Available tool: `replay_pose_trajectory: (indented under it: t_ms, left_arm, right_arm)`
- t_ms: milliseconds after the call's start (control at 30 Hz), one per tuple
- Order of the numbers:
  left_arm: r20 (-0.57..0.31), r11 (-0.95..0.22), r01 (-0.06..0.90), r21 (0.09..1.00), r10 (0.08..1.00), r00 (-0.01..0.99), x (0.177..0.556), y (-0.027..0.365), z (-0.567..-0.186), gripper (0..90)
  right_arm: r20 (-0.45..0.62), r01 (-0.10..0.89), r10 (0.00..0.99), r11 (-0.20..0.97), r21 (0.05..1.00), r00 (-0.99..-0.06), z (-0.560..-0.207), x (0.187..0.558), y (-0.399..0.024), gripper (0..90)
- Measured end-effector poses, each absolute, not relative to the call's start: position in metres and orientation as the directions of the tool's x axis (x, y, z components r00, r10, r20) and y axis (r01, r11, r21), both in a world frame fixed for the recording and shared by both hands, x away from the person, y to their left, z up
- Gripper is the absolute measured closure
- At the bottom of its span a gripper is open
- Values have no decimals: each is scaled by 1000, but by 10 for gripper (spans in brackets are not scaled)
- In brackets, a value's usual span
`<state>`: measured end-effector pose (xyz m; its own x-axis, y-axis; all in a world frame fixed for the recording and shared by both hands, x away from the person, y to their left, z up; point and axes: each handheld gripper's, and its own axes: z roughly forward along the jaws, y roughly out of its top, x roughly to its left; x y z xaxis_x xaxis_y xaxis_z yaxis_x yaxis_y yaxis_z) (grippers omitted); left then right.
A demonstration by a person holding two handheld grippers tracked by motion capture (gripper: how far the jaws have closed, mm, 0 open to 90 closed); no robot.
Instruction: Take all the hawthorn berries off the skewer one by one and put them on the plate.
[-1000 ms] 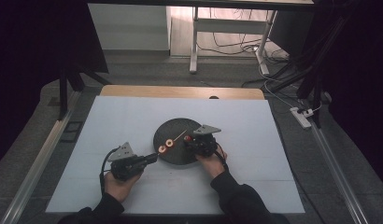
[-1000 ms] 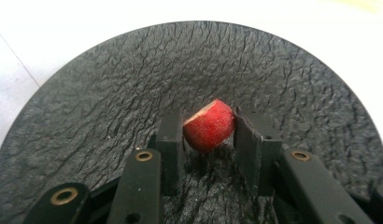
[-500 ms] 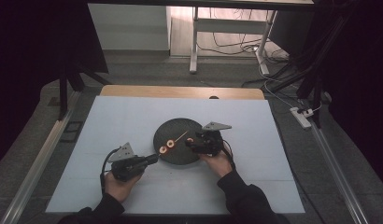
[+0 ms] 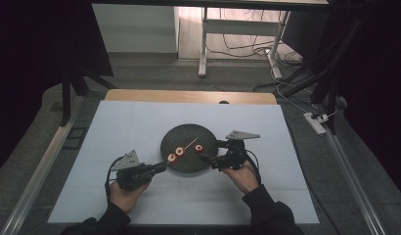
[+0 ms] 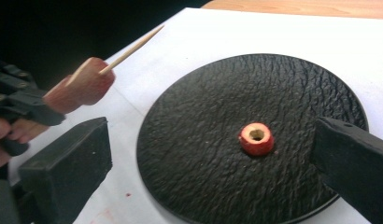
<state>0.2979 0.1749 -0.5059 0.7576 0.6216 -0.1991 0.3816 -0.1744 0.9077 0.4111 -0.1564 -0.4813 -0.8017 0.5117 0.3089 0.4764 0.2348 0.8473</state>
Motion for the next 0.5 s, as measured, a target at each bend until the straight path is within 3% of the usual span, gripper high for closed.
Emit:
replay_pose_trajectory:
  t_ms: [500]
  left_arm:
    - [-188,-180,353,918,588,787,294,167,-504,893]
  right_arm:
    - [343,464,417,233,855,-841,-473,389,-136,0]
